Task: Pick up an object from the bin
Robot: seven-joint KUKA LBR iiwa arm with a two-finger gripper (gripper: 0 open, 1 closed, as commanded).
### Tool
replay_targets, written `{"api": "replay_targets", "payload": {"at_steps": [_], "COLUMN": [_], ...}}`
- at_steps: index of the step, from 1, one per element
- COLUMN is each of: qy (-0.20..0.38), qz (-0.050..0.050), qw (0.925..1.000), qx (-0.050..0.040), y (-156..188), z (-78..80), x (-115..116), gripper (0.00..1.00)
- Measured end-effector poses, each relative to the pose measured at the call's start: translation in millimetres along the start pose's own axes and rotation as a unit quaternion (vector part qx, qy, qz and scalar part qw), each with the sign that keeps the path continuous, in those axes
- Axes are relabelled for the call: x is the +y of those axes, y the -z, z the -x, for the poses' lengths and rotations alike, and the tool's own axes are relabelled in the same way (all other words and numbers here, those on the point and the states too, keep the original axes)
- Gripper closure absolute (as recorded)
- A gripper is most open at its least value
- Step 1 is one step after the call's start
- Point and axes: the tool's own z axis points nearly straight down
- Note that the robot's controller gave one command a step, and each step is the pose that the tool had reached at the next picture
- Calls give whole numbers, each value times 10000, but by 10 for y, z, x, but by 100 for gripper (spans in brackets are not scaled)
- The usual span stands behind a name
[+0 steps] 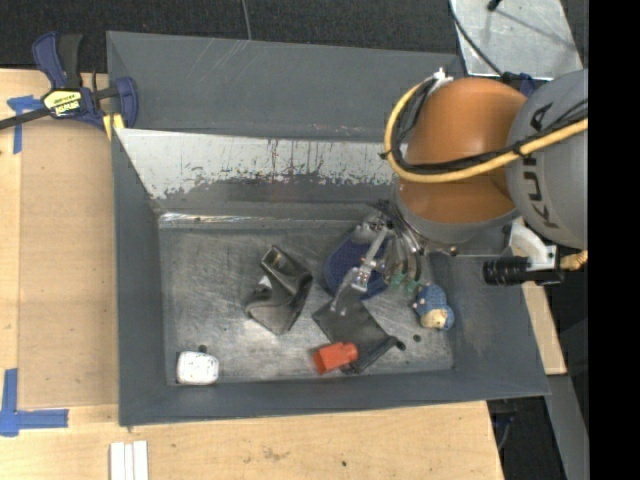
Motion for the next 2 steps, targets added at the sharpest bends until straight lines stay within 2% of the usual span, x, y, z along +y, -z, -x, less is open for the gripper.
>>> {"api": "replay_targets", "payload": {"at_steps": [1, 2], "qy": [1183, 1169], "qz": [-11, 5], "qw": [9930, 9931], "qx": [25, -7], "y": [-1409, -1369], "z": [340, 357], "x": [103, 113], "gripper": [0, 100]}}
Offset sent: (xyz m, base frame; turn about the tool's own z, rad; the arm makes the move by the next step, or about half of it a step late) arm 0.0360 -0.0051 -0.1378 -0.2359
